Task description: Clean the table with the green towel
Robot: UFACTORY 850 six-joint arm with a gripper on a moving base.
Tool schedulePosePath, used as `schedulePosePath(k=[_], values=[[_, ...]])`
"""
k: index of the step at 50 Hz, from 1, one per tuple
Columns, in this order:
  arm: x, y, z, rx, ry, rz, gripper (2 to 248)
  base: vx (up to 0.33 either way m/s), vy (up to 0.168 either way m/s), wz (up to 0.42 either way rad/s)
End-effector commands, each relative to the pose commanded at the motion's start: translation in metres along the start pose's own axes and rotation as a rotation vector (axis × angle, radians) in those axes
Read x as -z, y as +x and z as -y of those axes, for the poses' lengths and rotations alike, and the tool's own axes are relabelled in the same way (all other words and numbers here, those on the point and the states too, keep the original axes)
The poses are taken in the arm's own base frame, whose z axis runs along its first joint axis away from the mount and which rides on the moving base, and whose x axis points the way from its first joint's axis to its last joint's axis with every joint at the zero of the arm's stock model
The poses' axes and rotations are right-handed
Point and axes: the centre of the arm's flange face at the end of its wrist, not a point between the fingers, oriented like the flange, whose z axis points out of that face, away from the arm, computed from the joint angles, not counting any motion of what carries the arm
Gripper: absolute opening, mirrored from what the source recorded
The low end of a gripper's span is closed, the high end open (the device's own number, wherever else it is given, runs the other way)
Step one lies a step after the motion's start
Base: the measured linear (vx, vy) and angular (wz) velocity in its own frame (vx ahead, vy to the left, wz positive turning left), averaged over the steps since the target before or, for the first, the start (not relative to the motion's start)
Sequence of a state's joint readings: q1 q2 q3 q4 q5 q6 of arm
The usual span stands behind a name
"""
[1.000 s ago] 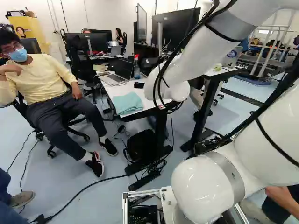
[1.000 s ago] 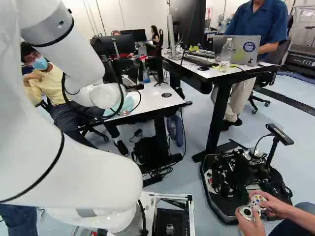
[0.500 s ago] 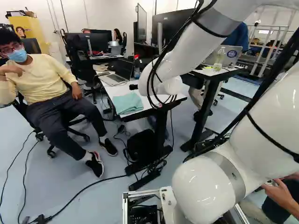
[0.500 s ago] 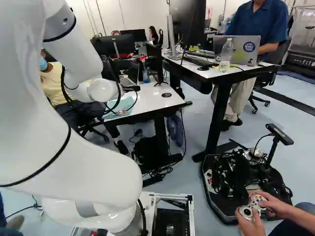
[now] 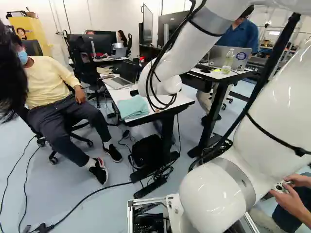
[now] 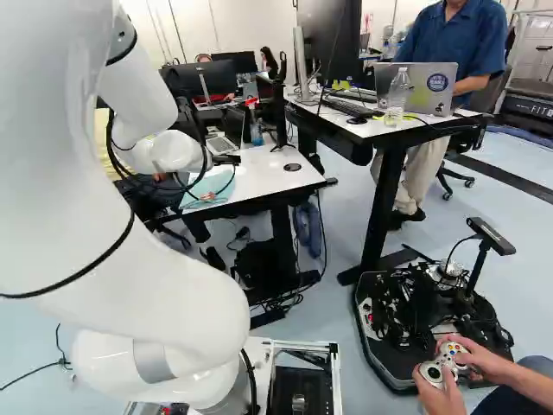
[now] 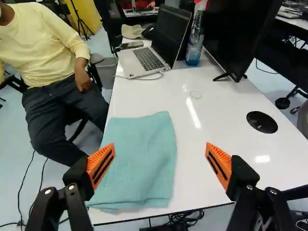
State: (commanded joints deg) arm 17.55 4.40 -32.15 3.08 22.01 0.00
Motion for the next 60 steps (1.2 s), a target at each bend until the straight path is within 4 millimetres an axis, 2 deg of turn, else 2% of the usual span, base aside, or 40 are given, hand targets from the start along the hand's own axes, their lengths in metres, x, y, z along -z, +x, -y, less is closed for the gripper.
schedulePosePath(k=[22,60], values=[[-0.031,0.013,0.016,-0.009,0.018,0.072,247,0.0,0.0,0.0],[-0.077,0.039,0.047,0.016,0.062,0.069,247,0.0,0.0,0.0]])
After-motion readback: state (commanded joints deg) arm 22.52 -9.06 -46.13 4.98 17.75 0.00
